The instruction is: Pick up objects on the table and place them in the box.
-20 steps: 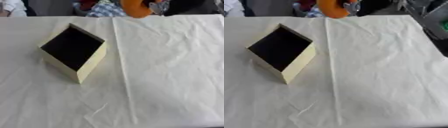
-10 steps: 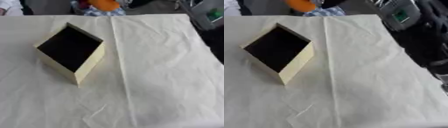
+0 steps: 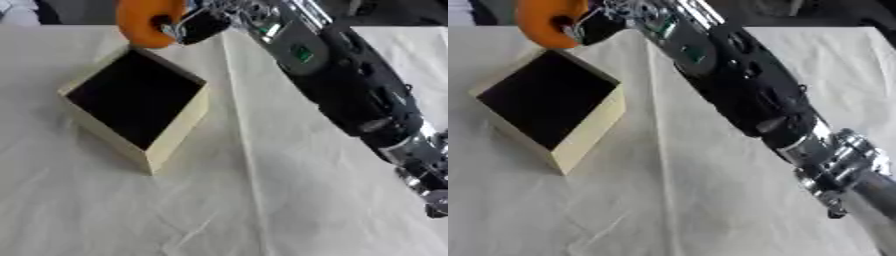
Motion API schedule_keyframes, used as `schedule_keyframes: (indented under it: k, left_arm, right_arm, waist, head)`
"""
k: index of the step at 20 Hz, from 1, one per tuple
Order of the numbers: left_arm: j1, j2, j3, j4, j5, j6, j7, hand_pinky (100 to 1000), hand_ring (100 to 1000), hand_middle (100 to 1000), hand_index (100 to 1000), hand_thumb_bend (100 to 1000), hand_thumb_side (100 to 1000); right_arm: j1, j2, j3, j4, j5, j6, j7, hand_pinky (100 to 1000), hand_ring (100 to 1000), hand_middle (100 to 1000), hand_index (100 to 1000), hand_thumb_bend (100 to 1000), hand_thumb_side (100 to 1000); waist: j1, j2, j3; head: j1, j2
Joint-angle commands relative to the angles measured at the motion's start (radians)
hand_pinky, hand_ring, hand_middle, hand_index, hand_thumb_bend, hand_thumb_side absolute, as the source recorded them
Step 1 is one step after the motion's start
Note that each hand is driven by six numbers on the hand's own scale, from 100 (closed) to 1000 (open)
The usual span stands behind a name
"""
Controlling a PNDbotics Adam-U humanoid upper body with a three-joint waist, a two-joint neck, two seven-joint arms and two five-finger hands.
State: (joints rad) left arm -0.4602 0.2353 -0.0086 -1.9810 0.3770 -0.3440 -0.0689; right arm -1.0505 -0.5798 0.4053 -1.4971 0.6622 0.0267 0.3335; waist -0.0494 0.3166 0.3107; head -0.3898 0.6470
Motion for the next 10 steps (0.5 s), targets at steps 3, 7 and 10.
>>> schedule_keyframes:
  k: [3, 7, 10]
  left_arm:
    - [-0.029, 0.003, -0.005, -0.019, 0.019, -0.003, -0.02, 711, 774, 781, 734, 100, 740]
    - [-0.034, -0.001, -0.009, -0.019, 0.025, 0.0, -0.03, 711, 774, 782, 734, 100, 741]
    - [-0.033, -0.003, -0.008, -0.019, 0.025, 0.005, -0.034, 710, 775, 783, 734, 100, 743]
  right_arm:
    - [-0.023, 0.042, 0.013, 0.055, 0.05, -0.029, -0.019, 273, 526, 464, 609, 100, 100]
    - [-0.02, 0.074, 0.031, 0.082, 0.08, -0.049, -0.025, 277, 527, 464, 607, 100, 100]
    - [-0.013, 0.086, 0.041, 0.088, 0.1, -0.051, -0.02, 263, 522, 465, 602, 100, 100]
  waist:
    - [0.003, -0.01, 0.009]
    - [0.0, -0.005, 0.016]
    - [-0.003, -0.003, 0.018]
  head:
    - [-0.017, -0.018]
    - [-0.024, -0.021]
    - [-0.026, -0.021]
